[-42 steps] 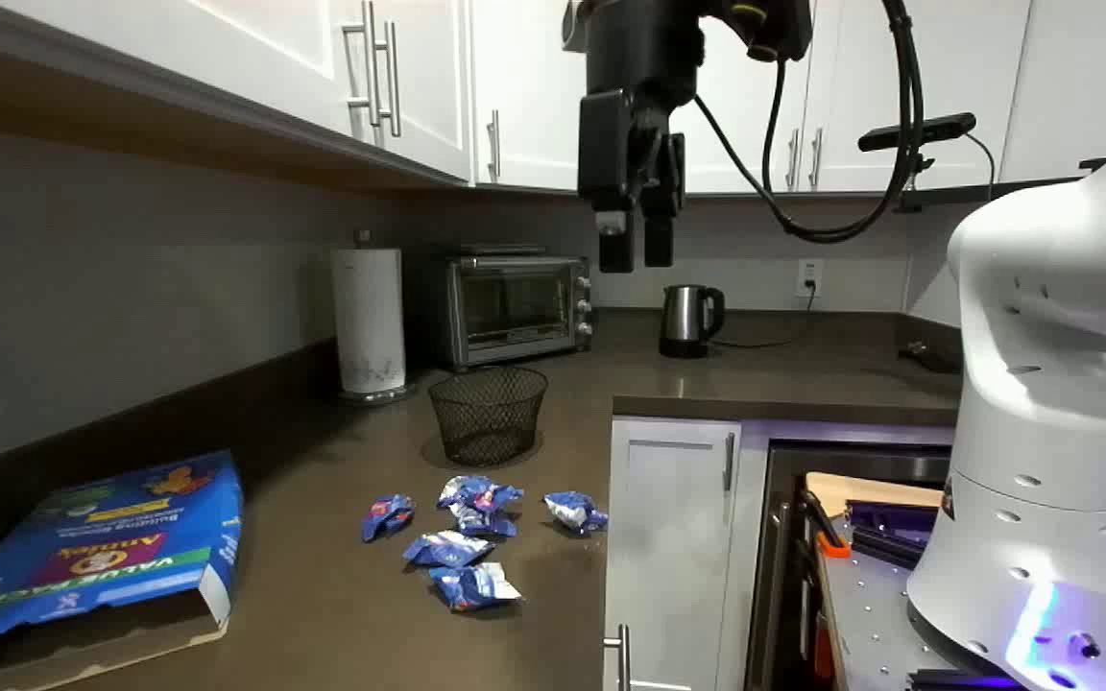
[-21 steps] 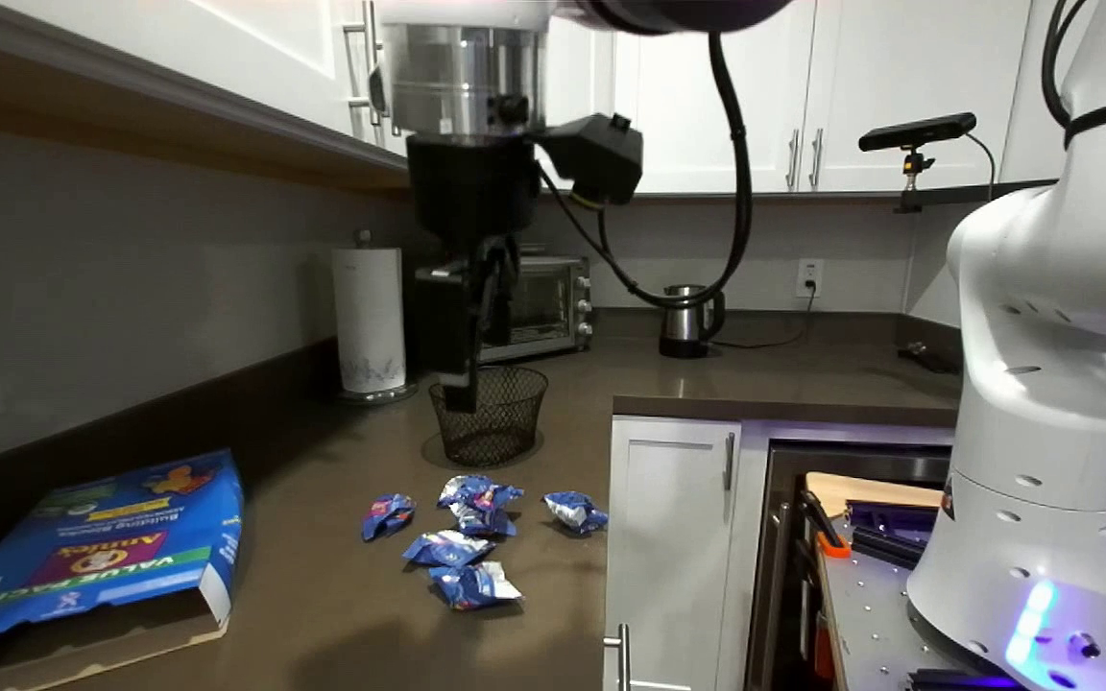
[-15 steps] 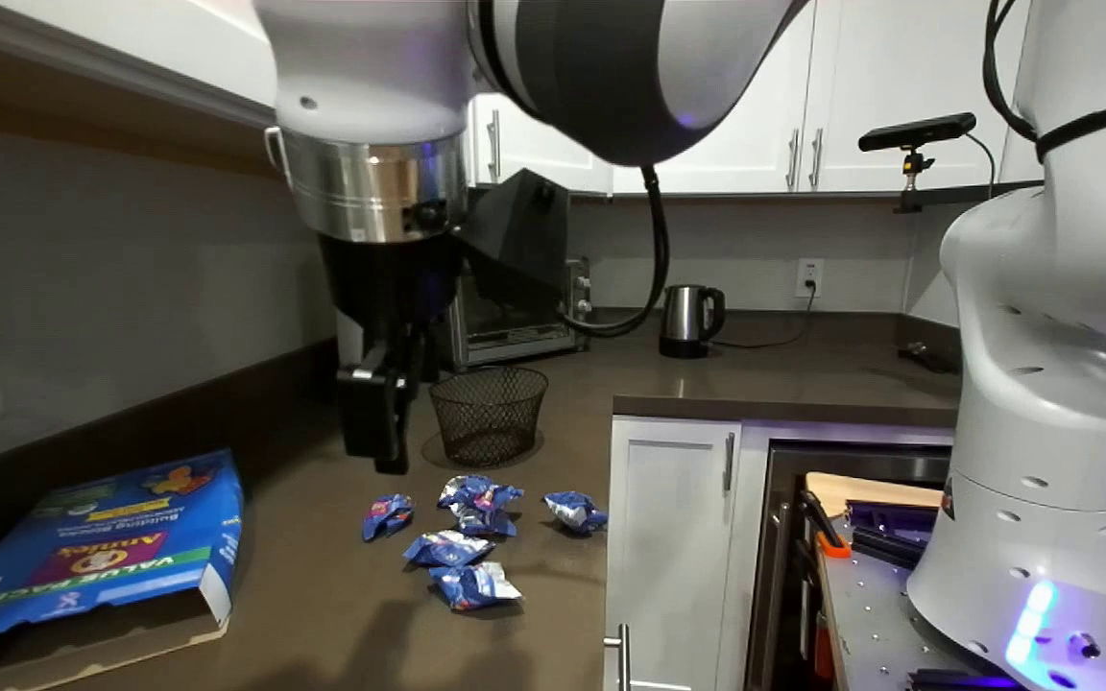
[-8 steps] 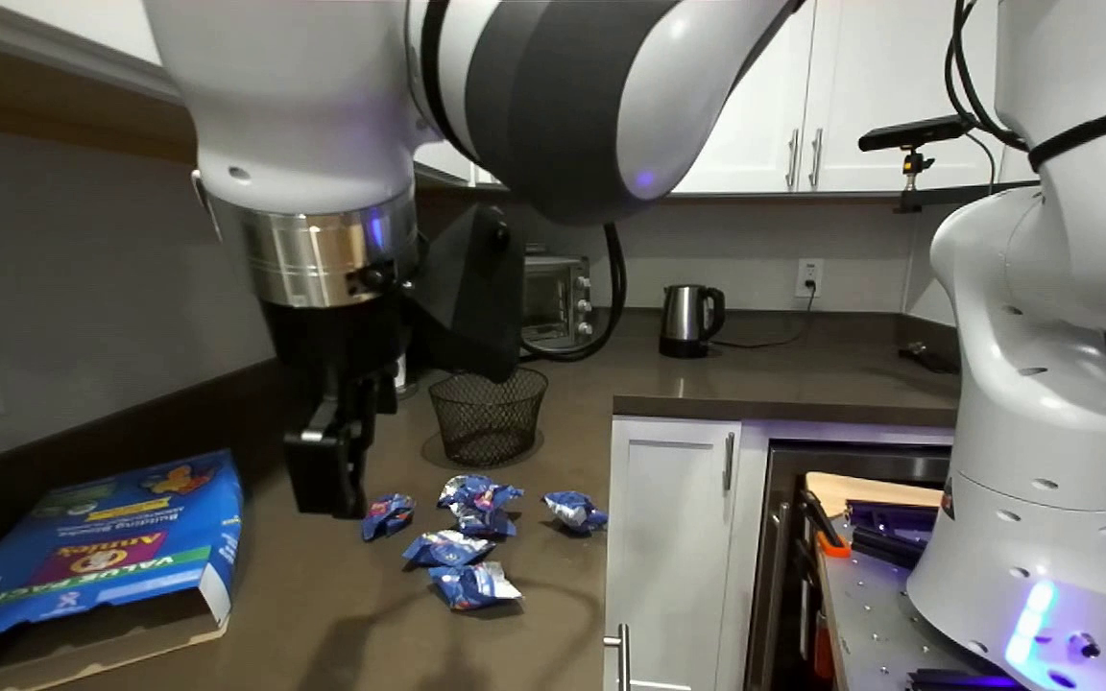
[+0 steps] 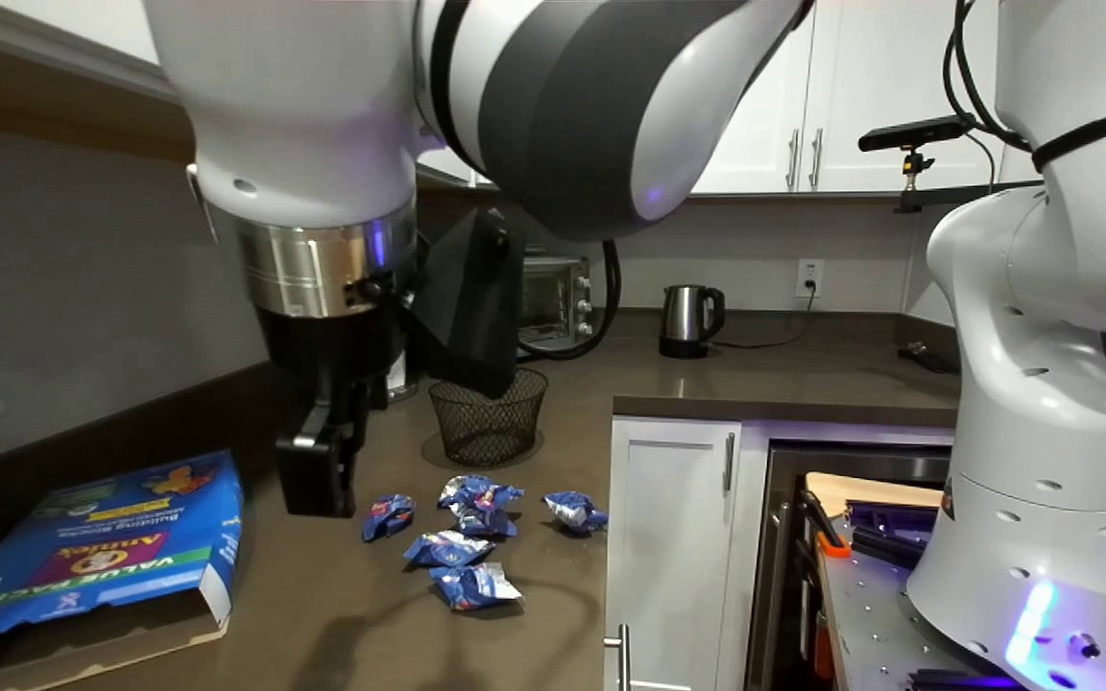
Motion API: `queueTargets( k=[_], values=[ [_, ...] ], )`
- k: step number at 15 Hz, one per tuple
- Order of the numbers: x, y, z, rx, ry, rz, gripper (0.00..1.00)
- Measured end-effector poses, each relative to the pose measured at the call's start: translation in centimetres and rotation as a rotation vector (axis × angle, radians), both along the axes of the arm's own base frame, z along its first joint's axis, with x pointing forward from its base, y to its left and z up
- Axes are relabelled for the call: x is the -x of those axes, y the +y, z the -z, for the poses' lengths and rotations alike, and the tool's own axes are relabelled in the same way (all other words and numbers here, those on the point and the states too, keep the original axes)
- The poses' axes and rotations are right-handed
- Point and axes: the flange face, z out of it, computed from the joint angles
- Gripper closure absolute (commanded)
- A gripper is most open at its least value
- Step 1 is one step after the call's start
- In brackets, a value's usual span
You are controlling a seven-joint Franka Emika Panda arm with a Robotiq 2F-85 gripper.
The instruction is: Place the blue box upright
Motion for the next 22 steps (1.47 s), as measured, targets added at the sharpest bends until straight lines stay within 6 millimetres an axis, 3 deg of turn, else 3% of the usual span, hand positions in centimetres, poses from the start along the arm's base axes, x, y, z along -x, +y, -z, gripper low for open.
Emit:
queueTargets(
  k=[5,8,16,22],
  values=[
    [1.4,2.7,2.9,0.010,-0.066,-0.054,0.00],
    [1.2,3.6,4.7,0.031,-0.067,-0.086,0.00],
    [-5.0,3.7,7.4,0.039,-0.068,-0.057,0.00],
    [-7.4,6.6,9.0,0.057,-0.100,-0.121,0.00]
  ],
)
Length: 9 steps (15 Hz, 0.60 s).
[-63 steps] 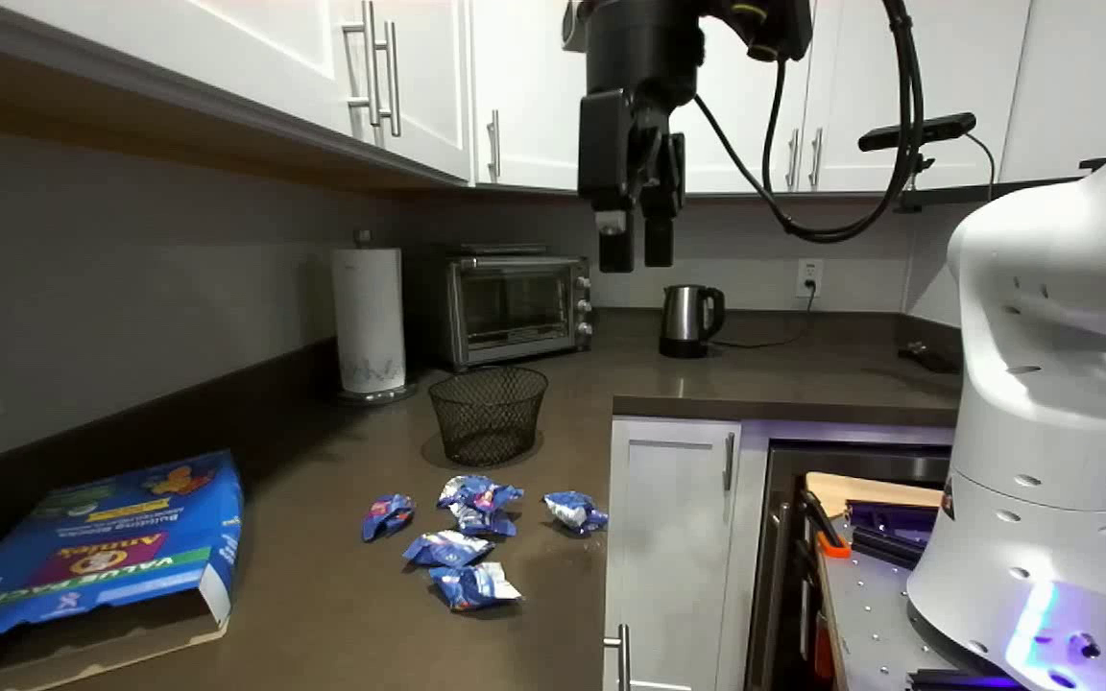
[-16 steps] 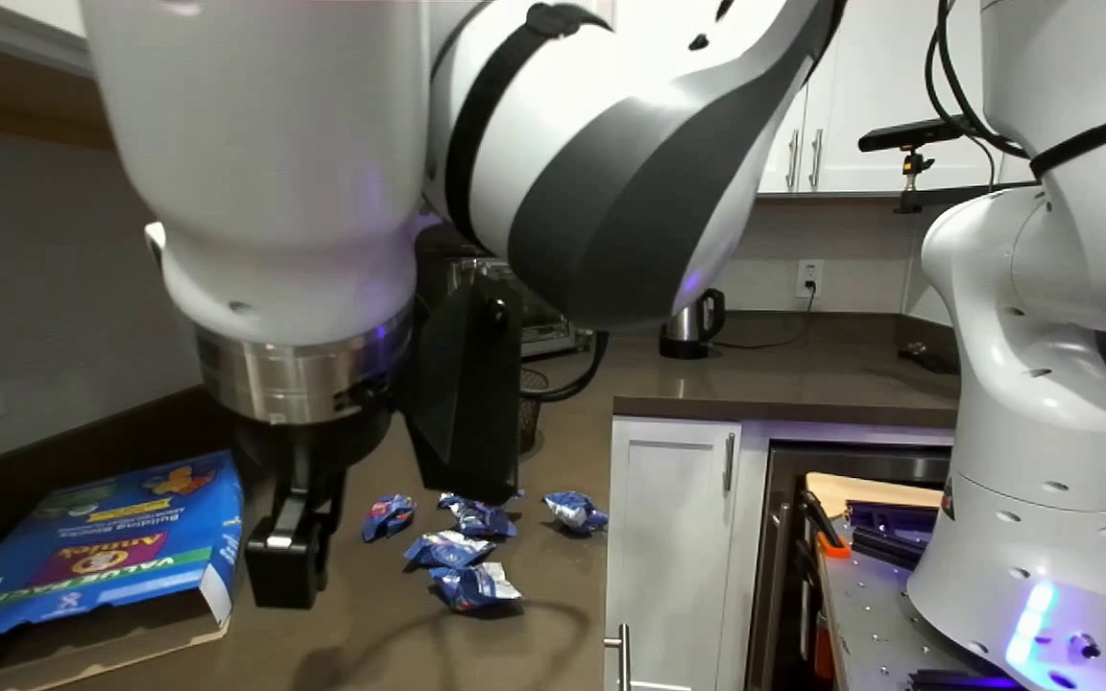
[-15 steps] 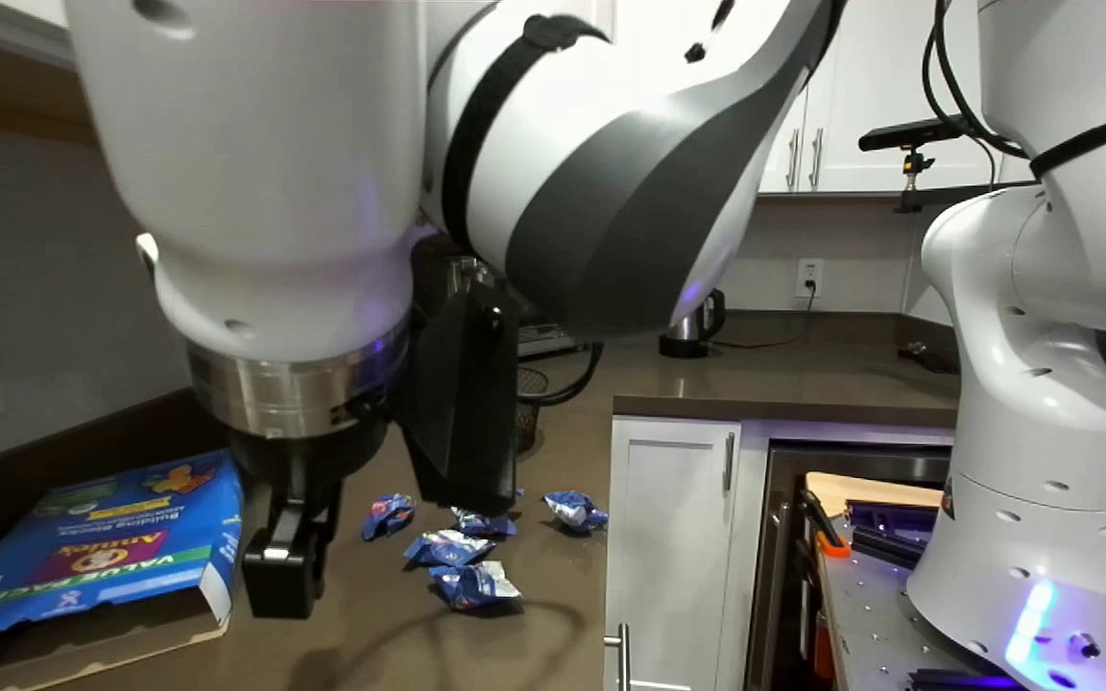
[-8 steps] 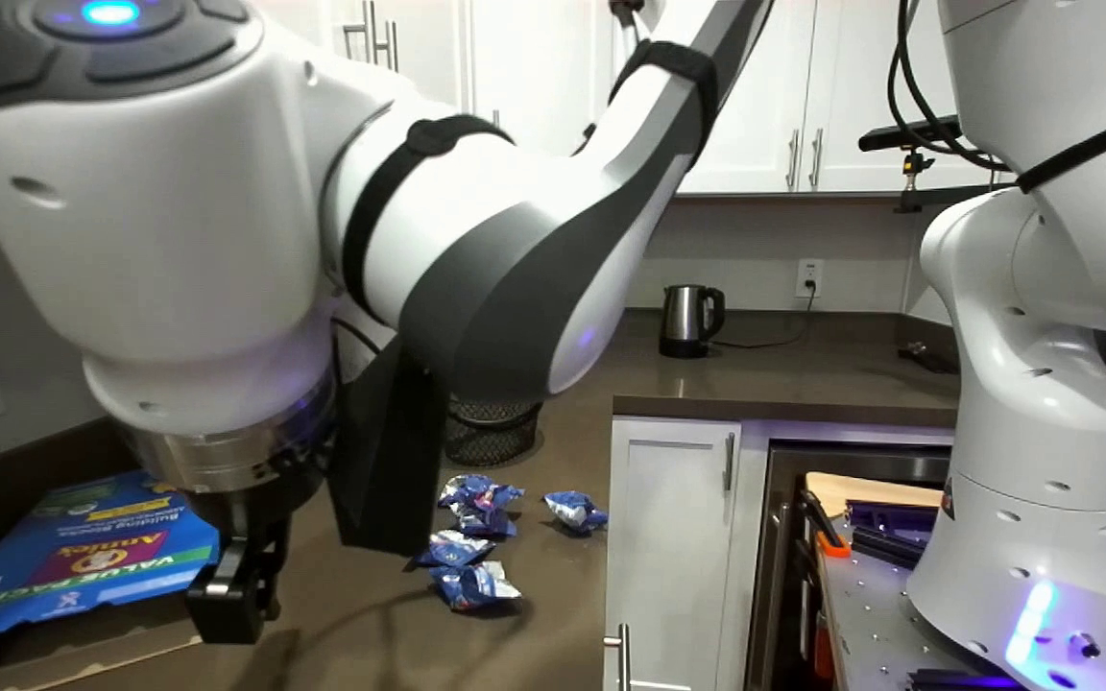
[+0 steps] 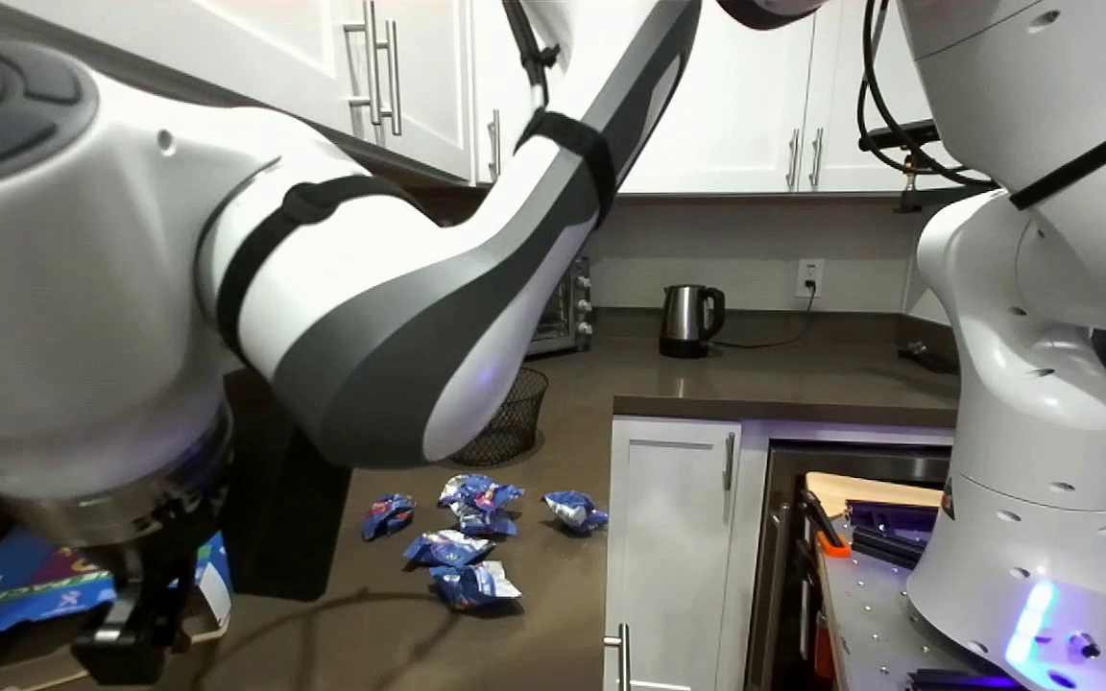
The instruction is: Place the blue box upright
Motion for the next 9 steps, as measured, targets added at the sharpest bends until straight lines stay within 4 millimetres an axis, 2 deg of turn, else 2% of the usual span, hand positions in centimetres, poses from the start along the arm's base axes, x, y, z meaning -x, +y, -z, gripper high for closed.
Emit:
queueTargets(
  k=[2,3,4,5,6,8,9],
  values=[
    [-0.4,1.0,1.1,0.033,-0.023,-0.042,0.00],
    [-0.5,1.4,1.8,0.050,-0.031,-0.059,0.24],
    [-0.7,1.7,2.4,0.071,-0.041,-0.074,0.15],
    [-0.9,1.9,3.0,0.089,-0.048,-0.084,0.32],
    [-1.2,2.0,3.5,0.107,-0.054,-0.091,0.29],
    [-1.6,2.0,4.4,0.134,-0.062,-0.094,0.40],
    [-1.9,2.0,4.7,0.145,-0.067,-0.095,0.59]
  ],
)
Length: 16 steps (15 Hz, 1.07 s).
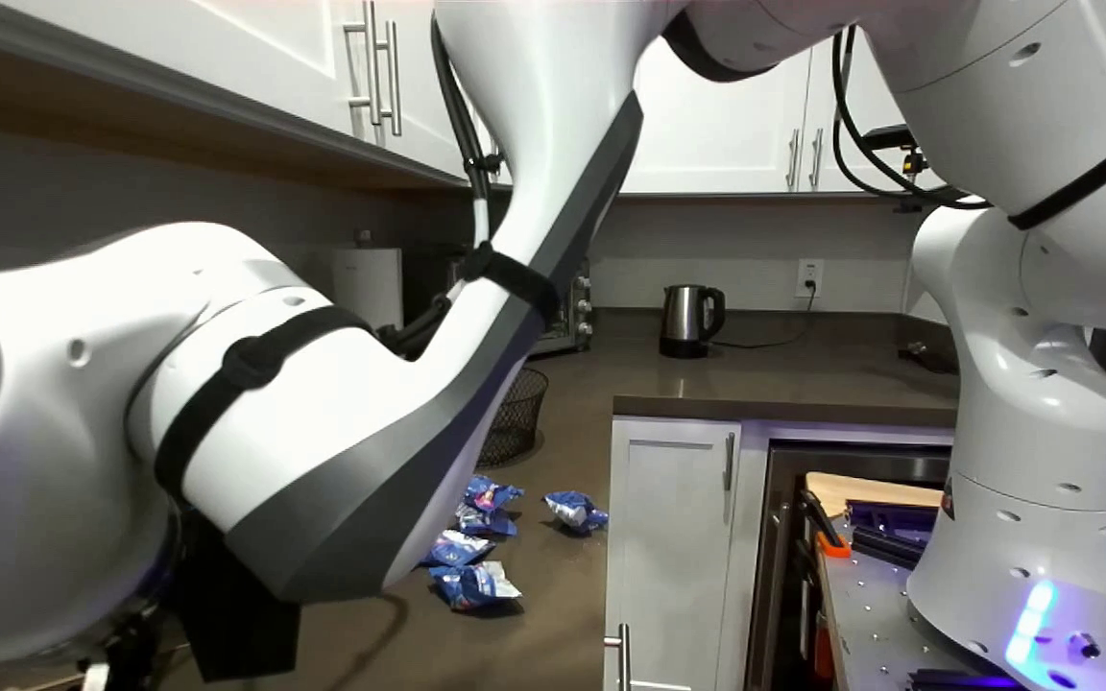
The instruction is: Place the blue box upright
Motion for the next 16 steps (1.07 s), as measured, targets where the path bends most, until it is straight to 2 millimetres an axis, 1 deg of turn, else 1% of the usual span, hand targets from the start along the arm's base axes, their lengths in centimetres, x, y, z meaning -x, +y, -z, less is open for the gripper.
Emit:
queueTargets(
  k=[1,3,4,5,7,8,9,11,12,13,16],
  values=[
    [-0.3,-0.1,0.2,0.010,-0.005,0.001,0.67],
    [-0.7,-0.3,0.3,0.023,-0.011,0.010,0.75],
    [-0.9,-0.3,0.3,0.028,-0.014,0.014,0.66],
    [-1.0,-0.4,0.3,0.032,-0.016,0.018,0.61],
    [-1.3,-0.6,0.3,0.043,-0.023,0.021,0.60],
    [-1.4,-0.8,0.3,0.051,-0.028,0.020,0.56],
    [-1.6,-1.0,0.3,0.059,-0.033,0.020,0.58],
    [-1.9,-1.4,0.3,0.073,-0.043,0.017,0.56],
    [-2.1,-1.7,0.4,0.079,-0.046,0.017,0.49],
    [-2.3,-1.9,0.4,0.086,-0.051,0.014,0.49],
    [-2.7,-2.4,0.7,0.102,-0.060,0.007,0.78]
  ],
)
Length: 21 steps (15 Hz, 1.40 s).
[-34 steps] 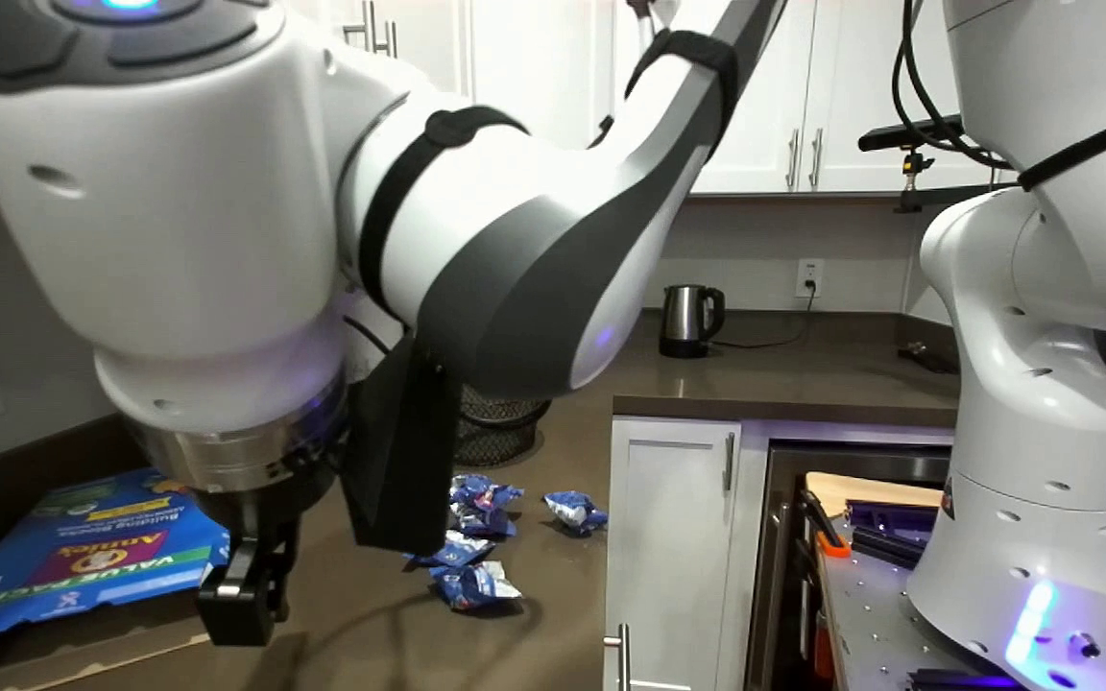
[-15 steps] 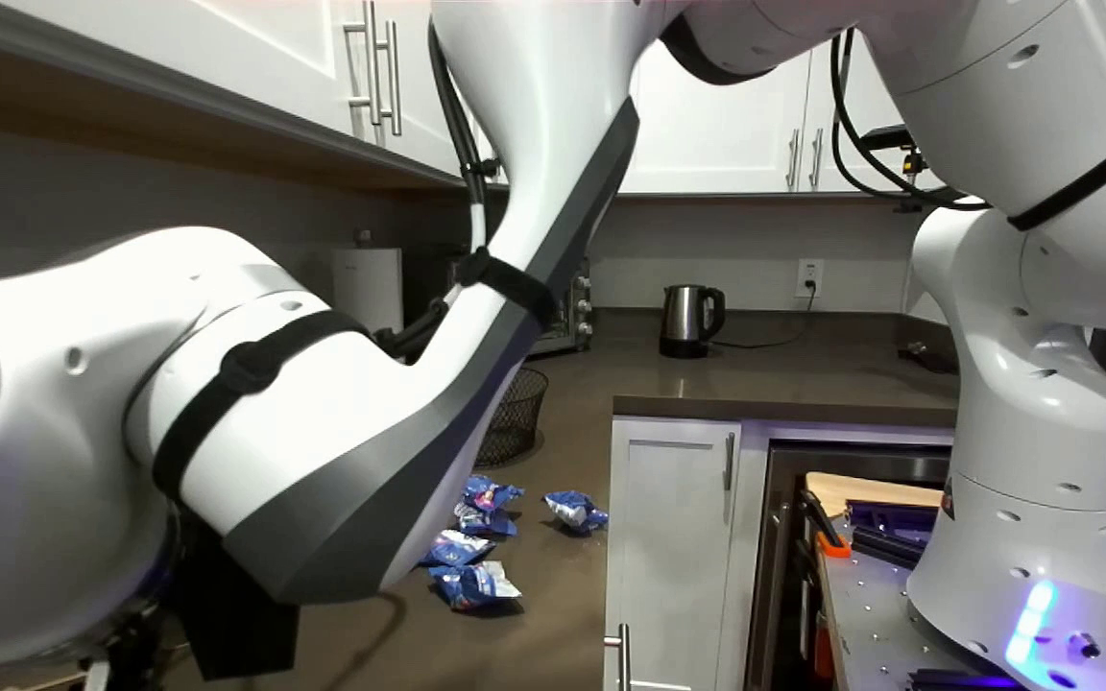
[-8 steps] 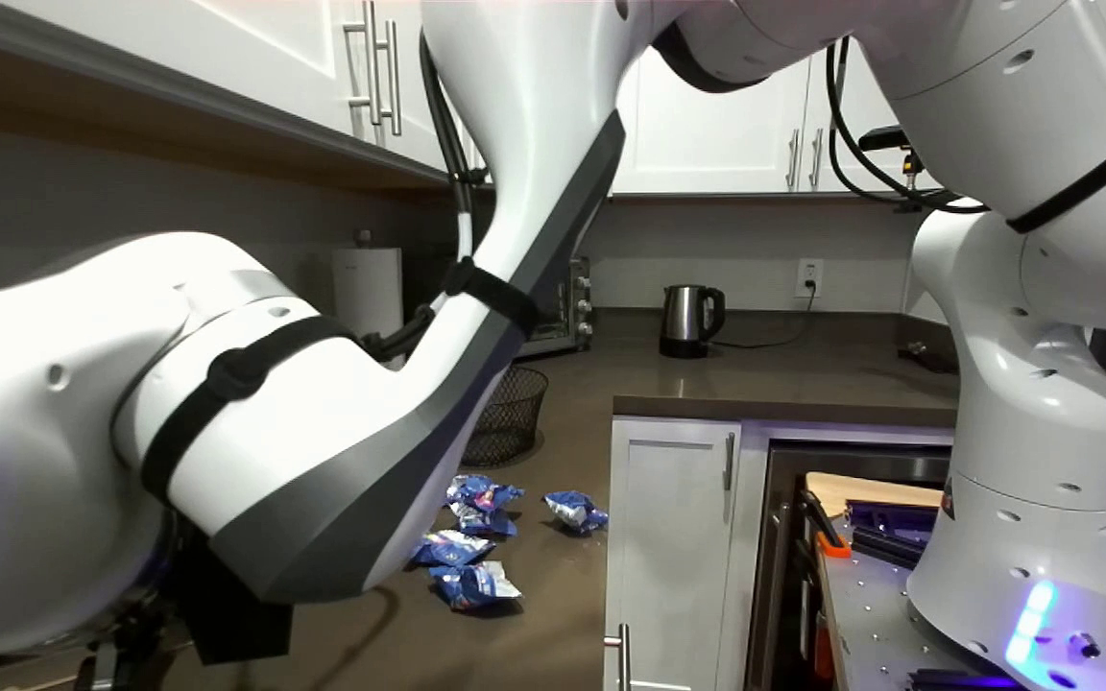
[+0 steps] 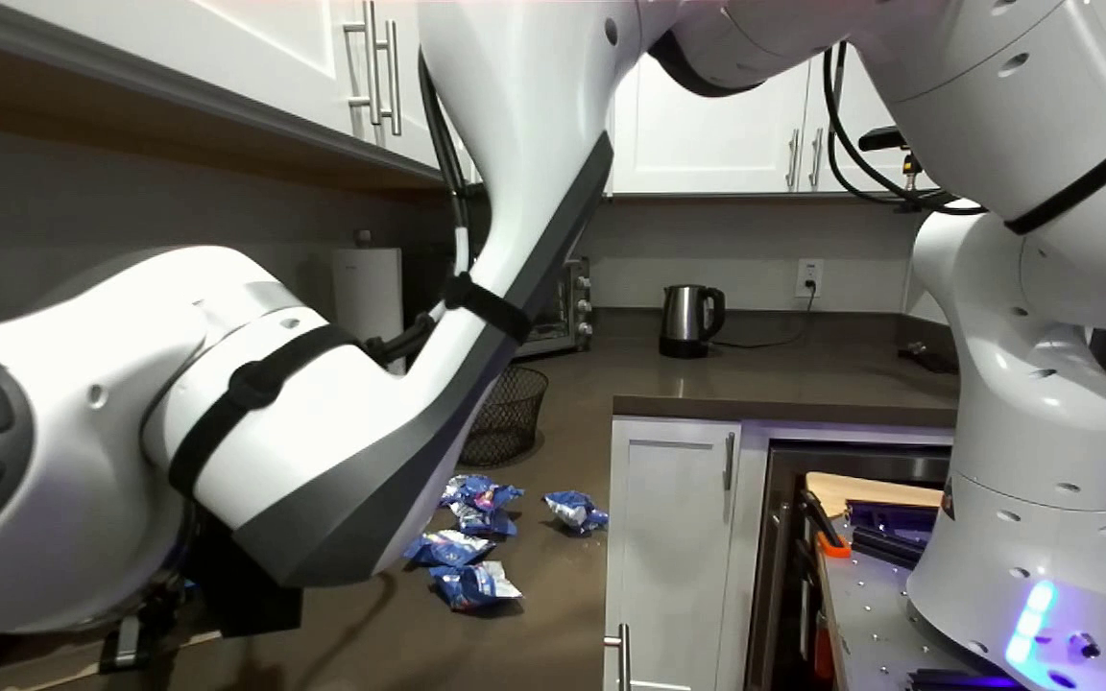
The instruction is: Place the blue box upright
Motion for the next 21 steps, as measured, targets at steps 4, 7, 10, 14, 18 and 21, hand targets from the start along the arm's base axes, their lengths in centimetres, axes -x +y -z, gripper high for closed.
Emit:
queueTargets(
  k=[4,7,10,14,18,21],
  values=[
    [-0.3,-0.3,0.8,0.004,0.006,0.003,1.00],
    [-0.3,0.1,0.5,0.006,-0.004,-0.012,1.00],
    [0.3,0.9,0.4,-0.001,-0.001,-0.023,1.00],
    [2.0,2.4,0.1,-0.001,0.010,-0.046,1.00],
    [4.5,3.7,-0.5,0.008,0.028,-0.070,1.00],
    [6.1,4.2,-1.8,-0.007,0.039,-0.079,1.00]
  ],
)
